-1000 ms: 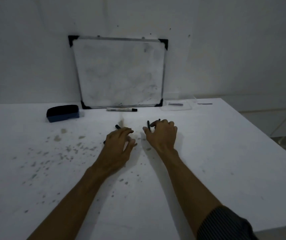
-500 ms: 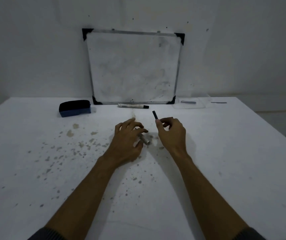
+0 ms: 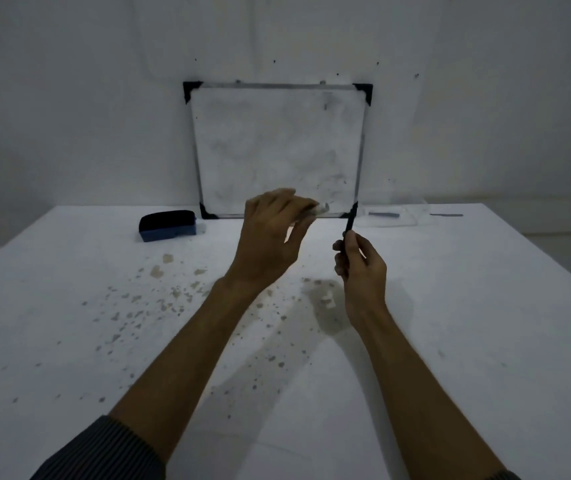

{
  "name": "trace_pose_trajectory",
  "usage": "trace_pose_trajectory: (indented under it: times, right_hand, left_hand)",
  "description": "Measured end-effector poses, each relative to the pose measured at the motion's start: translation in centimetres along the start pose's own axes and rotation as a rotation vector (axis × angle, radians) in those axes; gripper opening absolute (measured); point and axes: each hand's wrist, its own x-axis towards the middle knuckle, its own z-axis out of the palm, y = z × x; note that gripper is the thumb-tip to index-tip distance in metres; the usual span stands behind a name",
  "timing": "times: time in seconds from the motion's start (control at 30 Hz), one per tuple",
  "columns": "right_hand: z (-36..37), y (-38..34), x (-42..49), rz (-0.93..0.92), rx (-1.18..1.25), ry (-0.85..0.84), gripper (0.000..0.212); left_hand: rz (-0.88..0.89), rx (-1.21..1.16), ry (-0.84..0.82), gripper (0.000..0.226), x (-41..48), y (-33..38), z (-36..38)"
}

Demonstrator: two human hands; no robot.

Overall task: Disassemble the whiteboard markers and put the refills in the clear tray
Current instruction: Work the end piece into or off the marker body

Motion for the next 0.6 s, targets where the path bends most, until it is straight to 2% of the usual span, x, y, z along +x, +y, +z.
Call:
trace_pose_trajectory:
  times: [0.07, 0.17, 0.23, 0.37, 0.47, 0.6]
  right_hand:
    - [-0.2, 0.1, 0.2, 0.035, 0.043, -0.044, 0.021]
    - [-0.1, 0.4, 0.3, 0.105, 0.088, -0.077, 0.016]
    - [0.3, 0.7, 0.3, 0.179, 0.167, -0.092, 0.013]
    - [0.6, 1.2, 0.6, 0.345, 0.369, -0.185, 0.008]
    - [0.7, 1.9, 0.9, 0.430, 0.408, -0.245, 0.005]
    - [0.8, 2.5, 1.2, 0.440, 0.347, -0.248, 0.023]
  left_hand:
    - [-0.208, -0.209, -0.065, 0.027, -0.7, 0.3, -0.9]
    - [-0.636, -0.541, -0.177, 0.030, -2.4, 0.3, -1.6]
    - [-0.813, -0.721, -0.210, 0.037, -3.8, -0.5, -1.9]
    - [-0.988, -1.014, -0.237, 0.028, -6.8, -2.0, -1.9]
    - [-1.086, -1.075, -0.299, 0.027, -8.2, -2.3, -1.5]
    - [-1.052, -1.104, -0.350, 0.021, -8.5, -2.1, -0.8]
